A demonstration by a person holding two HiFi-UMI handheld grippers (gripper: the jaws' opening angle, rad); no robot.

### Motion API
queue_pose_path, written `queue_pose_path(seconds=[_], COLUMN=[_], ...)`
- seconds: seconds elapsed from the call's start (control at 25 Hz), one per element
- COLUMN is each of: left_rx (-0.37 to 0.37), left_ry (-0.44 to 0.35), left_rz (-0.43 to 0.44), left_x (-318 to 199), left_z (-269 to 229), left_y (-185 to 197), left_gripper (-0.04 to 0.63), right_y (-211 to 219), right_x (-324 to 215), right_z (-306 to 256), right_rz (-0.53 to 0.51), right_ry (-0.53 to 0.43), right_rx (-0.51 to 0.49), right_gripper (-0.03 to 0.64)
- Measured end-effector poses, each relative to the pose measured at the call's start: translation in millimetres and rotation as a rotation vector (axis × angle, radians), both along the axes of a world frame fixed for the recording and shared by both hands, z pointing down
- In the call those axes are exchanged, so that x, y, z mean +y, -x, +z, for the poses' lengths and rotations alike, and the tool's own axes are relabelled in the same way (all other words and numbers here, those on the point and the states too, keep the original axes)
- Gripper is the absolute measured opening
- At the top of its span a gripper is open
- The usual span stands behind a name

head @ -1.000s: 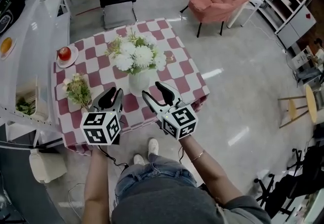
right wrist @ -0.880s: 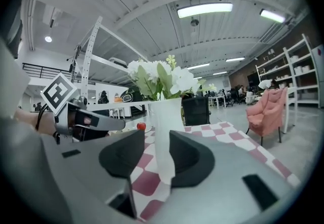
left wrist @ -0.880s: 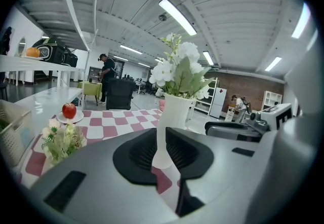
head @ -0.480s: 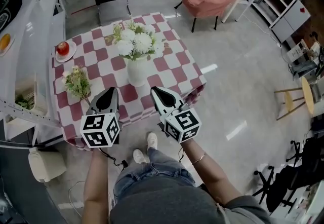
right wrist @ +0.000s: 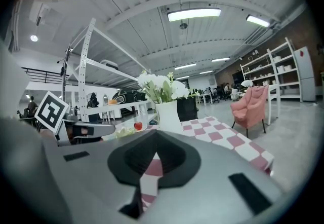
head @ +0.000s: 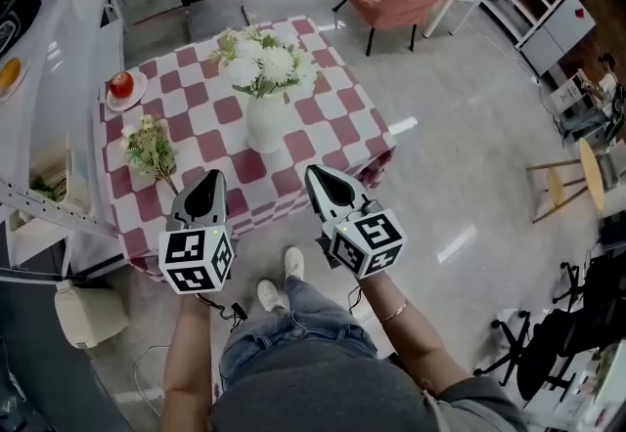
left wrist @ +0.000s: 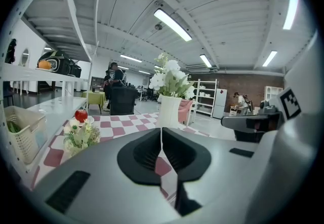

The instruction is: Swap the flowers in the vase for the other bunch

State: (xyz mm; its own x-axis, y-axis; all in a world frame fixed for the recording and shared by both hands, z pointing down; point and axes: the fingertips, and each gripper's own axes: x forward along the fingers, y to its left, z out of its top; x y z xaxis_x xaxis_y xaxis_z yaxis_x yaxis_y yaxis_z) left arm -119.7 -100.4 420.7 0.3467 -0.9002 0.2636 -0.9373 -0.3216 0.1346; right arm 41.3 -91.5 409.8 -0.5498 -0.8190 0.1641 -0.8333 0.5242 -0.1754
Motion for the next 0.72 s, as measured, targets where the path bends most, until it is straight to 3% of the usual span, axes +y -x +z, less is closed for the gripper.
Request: queue_pose_path(seconds=[0.72], left_rx=[0.001], left_ry=[-0.024], left_rz=[-0.001], left_x=[33], left_z=[-4], left_y=[5], left_gripper=[0.023], right_y=[6], right_x=[27], right_z=[-5], right_rz=[0.049], right_ry=[-0.038], right_rx=[0.102], right_gripper=[0.009])
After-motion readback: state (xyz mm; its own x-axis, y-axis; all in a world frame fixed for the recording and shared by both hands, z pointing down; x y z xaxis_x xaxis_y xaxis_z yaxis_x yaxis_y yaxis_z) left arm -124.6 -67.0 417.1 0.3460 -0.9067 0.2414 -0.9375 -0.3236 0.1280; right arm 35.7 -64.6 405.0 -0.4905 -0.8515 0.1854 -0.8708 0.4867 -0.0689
